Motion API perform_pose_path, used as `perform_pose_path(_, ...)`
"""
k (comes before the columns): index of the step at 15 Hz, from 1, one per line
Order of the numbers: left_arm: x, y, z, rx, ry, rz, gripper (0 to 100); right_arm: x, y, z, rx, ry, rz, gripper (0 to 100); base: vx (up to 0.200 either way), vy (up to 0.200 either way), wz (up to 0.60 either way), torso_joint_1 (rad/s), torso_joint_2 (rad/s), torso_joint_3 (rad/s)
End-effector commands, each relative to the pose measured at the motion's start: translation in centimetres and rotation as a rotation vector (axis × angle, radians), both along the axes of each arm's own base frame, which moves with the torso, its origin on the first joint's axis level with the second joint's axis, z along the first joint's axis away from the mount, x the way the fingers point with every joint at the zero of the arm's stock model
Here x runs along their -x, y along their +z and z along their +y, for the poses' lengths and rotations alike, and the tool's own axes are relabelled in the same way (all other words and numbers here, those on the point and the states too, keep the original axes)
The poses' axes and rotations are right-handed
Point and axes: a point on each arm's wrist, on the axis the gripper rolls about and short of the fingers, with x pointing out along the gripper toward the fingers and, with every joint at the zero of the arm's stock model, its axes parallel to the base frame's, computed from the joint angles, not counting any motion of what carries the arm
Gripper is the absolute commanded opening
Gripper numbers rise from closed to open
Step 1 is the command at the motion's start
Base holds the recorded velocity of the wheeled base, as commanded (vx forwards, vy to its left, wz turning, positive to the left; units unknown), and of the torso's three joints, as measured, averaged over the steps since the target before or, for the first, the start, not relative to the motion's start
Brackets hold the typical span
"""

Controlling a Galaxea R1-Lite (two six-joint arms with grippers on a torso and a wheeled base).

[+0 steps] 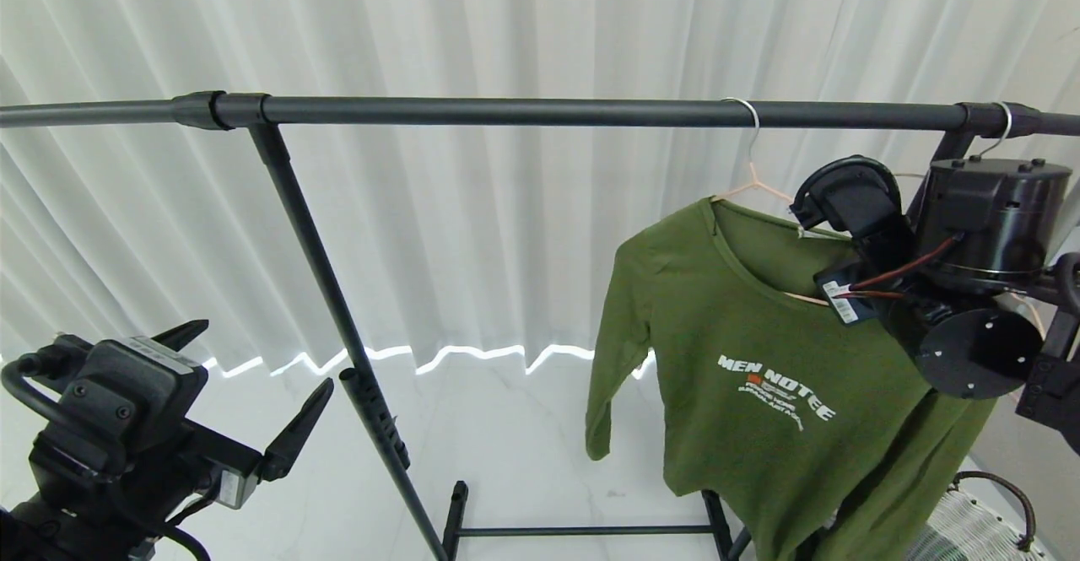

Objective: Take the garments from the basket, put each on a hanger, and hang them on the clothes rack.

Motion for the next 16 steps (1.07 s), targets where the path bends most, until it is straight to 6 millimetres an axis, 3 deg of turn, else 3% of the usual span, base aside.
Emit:
perform_pose_path(1, 0.0, 0.0, 0.0, 0.001, -0.001, 0.0, 100, 0.0, -0.1, 0.1, 0.004, 0.003, 0.004, 100, 0.0, 0.0, 0.0, 0.0, 0.0, 0.0)
perform_pose_path(6, 0.0, 0.0, 0.0, 0.001, 0.002, 0.0, 100, 3.0, -0.3, 3.1, -0.077, 0.148, -0.006, 100, 0.0, 0.0, 0.0, 0.0, 0.0, 0.0)
perform_pose_path(10, 0.4, -0.2, 0.2, 0.0, 0.01, 0.001, 100, 5.0, 0.2, 3.8, -0.169, 0.214, -0.035, 100, 0.0, 0.0, 0.0, 0.0, 0.0, 0.0)
perform_pose_path(16, 1.3, -1.8, 2.4, -0.009, 0.159, 0.056, 100, 10.5, 0.3, -1.5, -0.221, 0.385, -0.05, 100, 0.0, 0.0, 0.0, 0.0, 0.0, 0.0)
